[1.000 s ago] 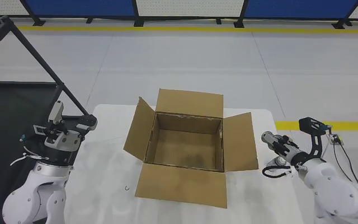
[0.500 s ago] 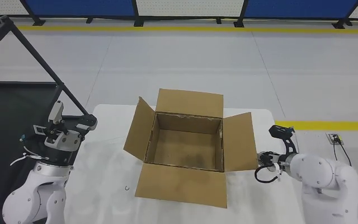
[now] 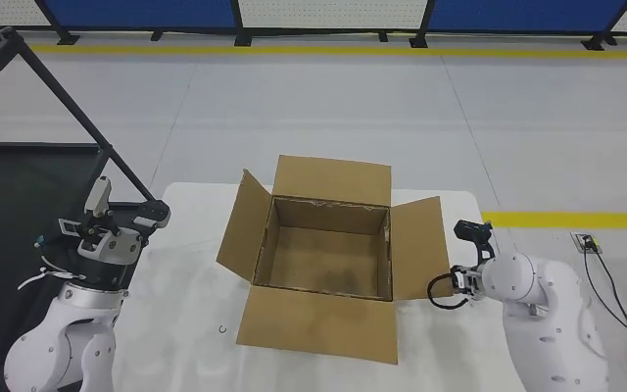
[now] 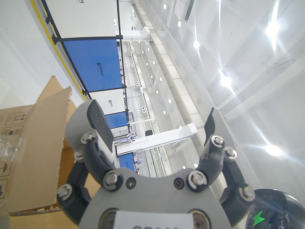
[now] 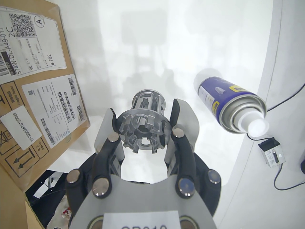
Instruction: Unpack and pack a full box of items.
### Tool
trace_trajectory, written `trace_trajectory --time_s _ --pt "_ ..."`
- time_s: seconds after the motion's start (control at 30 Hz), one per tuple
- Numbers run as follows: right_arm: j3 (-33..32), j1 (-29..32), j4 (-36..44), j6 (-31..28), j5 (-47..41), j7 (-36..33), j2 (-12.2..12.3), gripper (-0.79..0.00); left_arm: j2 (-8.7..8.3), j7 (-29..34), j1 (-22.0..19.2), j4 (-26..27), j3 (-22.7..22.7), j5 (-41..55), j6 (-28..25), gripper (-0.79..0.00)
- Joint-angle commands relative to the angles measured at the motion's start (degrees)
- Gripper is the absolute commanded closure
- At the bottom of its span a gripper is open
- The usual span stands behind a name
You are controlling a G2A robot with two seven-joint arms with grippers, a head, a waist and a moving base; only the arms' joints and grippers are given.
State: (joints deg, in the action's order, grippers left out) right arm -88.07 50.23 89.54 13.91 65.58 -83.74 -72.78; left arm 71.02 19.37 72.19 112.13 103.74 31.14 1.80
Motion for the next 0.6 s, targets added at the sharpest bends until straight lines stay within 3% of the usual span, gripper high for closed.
trace_trajectory --time_s 0.0,0.33,0.57 --pt "0.1 -0.3 -1.1 0.4 -0.6 0.2 0.0 0.0 0.0 0.0 0.0 0.0 0.0 0.0 0.0 -0.785" --pt "0.6 -1.9 -5.3 4.6 -2.3 2.9 0.0 0.0 0.0 0.0 0.0 0.0 0.0 0.0 0.0 -0.785" --pt "0.5 -1.2 -6.0 3.0 -4.6 3.7 0.3 0.0 0.0 0.0 0.0 0.0 0.0 0.0 0.0 -0.785"
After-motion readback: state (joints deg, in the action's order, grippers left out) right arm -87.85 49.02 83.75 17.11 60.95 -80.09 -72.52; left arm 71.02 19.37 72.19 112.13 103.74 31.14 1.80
